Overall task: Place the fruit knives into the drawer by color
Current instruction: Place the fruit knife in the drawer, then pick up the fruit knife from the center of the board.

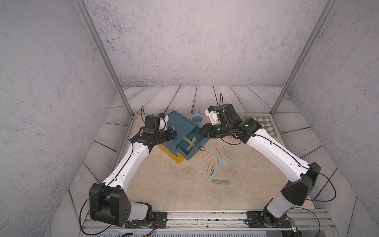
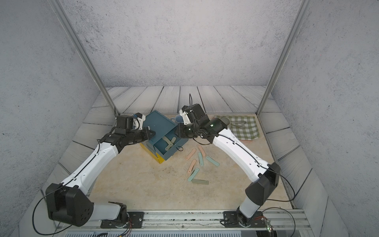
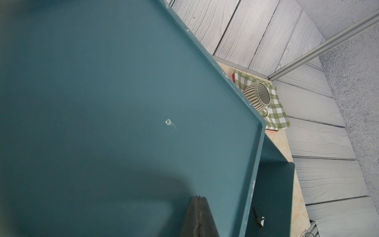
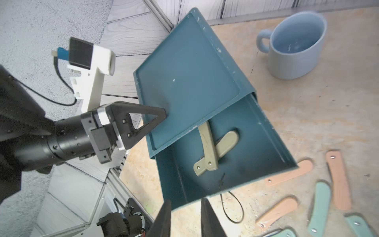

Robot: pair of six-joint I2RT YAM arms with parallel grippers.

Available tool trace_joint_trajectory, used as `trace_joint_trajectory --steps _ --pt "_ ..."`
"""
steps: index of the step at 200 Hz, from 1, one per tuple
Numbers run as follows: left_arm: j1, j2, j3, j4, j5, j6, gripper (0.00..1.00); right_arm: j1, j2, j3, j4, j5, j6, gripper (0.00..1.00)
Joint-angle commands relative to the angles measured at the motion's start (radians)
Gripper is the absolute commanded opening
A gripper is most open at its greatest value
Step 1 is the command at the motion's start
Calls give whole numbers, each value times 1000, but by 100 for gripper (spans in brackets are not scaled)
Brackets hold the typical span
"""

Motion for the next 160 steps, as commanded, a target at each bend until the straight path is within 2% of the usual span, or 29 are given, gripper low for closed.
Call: trace_joint_trajectory --steps 1,24,45,80,119,160 --pt "5 16 -28 -116 -34 9 0 2 -70 -78 -100 115 -56 31" --pt "5 12 -27 -118 -36 7 0 1 -164 -192 -170 221 -65 36" --pt "5 11 -25 -122 -37 10 0 0 -270 -345 -190 266 -75 44" --pt "5 15 -26 -120 -38 10 0 -5 -383 -598 -215 226 -140 56" --pt "5 12 -26 -115 -39 6 0 -4 -329 -788 -147 159 -186 60" --pt "5 12 -25 -124 -47 14 0 -4 -212 -843 -76 150 -233 60"
